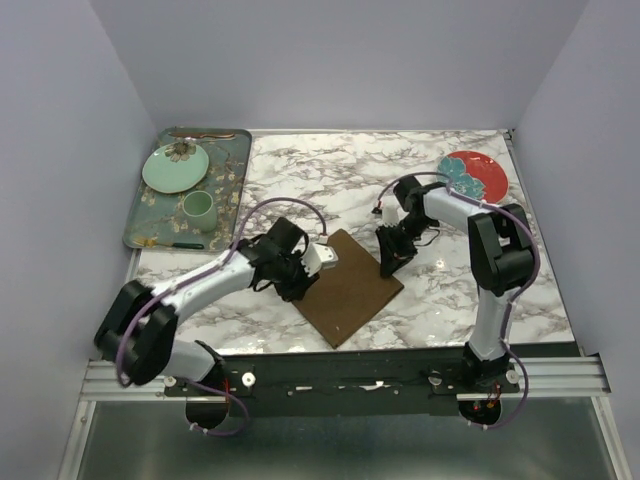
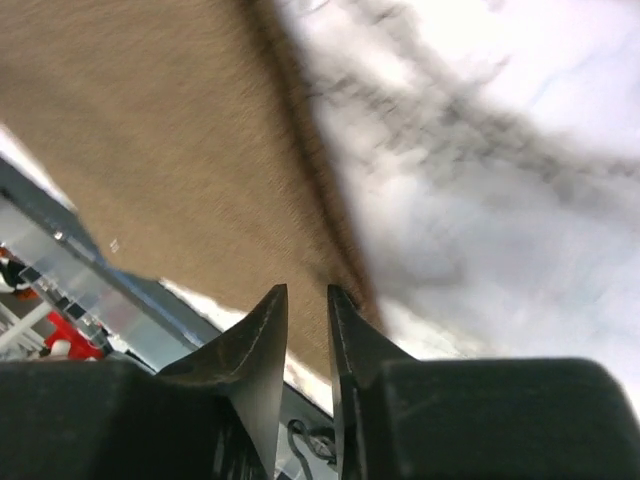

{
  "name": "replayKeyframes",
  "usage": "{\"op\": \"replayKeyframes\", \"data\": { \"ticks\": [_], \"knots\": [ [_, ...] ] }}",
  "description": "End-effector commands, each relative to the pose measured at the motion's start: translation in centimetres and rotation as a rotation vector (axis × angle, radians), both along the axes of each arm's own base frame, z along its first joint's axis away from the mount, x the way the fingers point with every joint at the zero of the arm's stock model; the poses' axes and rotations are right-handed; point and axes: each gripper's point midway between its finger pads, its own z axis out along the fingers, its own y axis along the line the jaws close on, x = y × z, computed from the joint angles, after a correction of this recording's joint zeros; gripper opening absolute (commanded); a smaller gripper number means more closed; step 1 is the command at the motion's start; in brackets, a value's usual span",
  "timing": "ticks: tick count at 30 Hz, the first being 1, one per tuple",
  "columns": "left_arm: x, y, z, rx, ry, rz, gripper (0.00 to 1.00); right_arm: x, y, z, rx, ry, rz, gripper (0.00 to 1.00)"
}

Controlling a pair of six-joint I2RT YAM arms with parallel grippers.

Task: Fold the napkin into a case and place the utensils inside
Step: Pick up the top corner of the square folded napkin from the center of the board.

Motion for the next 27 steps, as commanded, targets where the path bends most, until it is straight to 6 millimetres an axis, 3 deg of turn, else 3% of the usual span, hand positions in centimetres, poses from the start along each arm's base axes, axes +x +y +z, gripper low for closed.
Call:
{"op": "replayKeyframes", "data": {
  "ticks": [1, 3, 5, 11, 21, 27],
  "knots": [
    [-0.6, -1.2, 4.9, -0.185, -0.273, -0.175, 0.42, -1.2, 1.7, 5.7, 0.187, -0.082, 0.039, 0.34],
    [-2.2, -1.9, 5.3, -0.203, -0.324, -0.284, 0.43, -1.1, 2.2, 7.1, 0.228, -0.122, 0.031, 0.35],
    [-3.6, -2.1, 4.4, -0.201, -0.344, -0.366, 0.43, -0.6, 2.6, 7.6, 0.251, -0.149, 0.026, 0.35],
    [-6.8, -4.3, 1.8, -0.182, -0.514, -0.622, 0.34, 0.0, 3.1, 6.7, 0.266, -0.125, 0.025, 0.35],
    [-10.0, -6.5, -0.6, -0.18, -0.653, -0.81, 0.33, -0.4, 3.1, 5.3, 0.262, -0.065, 0.009, 0.35],
    [-10.9, -7.4, -0.9, -0.199, -0.672, -0.855, 0.35, -0.5, 3.2, 4.7, 0.259, -0.046, 0.004, 0.35]
  ]
}}
